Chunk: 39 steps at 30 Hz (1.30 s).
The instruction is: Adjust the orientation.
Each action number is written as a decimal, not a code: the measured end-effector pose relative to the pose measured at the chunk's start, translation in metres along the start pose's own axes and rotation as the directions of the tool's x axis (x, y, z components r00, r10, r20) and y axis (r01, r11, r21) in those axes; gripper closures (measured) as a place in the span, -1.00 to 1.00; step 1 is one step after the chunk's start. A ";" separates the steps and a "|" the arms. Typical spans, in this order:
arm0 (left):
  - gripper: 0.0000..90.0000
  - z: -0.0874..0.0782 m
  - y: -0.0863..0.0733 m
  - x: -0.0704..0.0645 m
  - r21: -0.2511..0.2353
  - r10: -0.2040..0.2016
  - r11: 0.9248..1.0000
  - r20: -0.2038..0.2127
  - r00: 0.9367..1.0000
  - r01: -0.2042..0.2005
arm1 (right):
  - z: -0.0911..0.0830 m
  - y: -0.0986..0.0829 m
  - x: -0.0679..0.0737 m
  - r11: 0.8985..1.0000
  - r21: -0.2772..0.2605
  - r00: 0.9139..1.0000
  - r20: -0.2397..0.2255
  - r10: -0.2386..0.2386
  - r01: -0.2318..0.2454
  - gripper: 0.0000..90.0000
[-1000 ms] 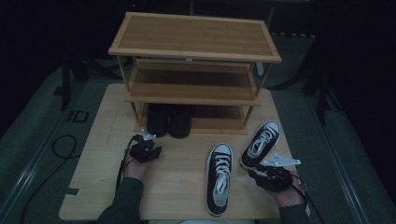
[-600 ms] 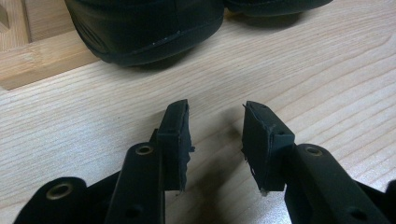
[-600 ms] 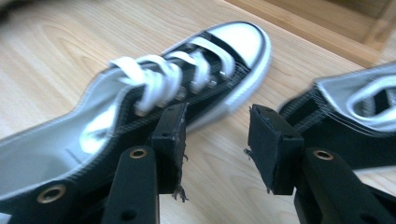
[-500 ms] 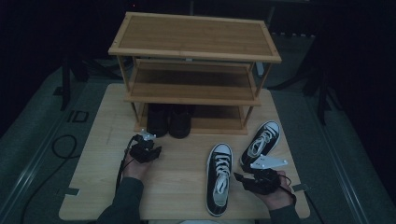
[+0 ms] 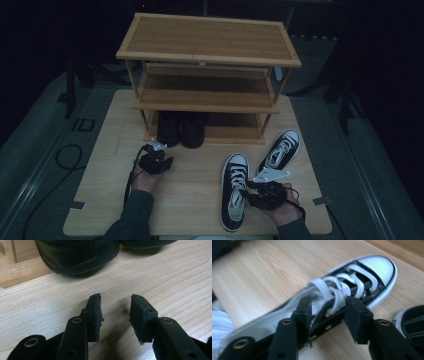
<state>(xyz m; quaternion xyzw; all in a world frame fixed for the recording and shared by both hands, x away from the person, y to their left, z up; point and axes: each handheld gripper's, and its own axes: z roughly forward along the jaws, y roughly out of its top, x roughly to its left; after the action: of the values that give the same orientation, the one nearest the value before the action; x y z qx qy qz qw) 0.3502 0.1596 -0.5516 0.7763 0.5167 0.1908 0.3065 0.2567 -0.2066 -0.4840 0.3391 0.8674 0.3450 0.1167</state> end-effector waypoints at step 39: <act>0.37 0.000 0.001 -0.004 0.007 -0.029 1.000 -0.023 0.999 0.029 | 0.011 -0.005 -0.023 0.980 0.199 0.996 0.091 -0.018 0.000 0.82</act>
<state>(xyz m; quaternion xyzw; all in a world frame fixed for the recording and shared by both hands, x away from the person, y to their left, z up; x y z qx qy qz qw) 0.3496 0.1550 -0.5507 0.7676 0.5320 0.1935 0.3005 0.2760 -0.2184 -0.4961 0.3608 0.8927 0.2400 0.1240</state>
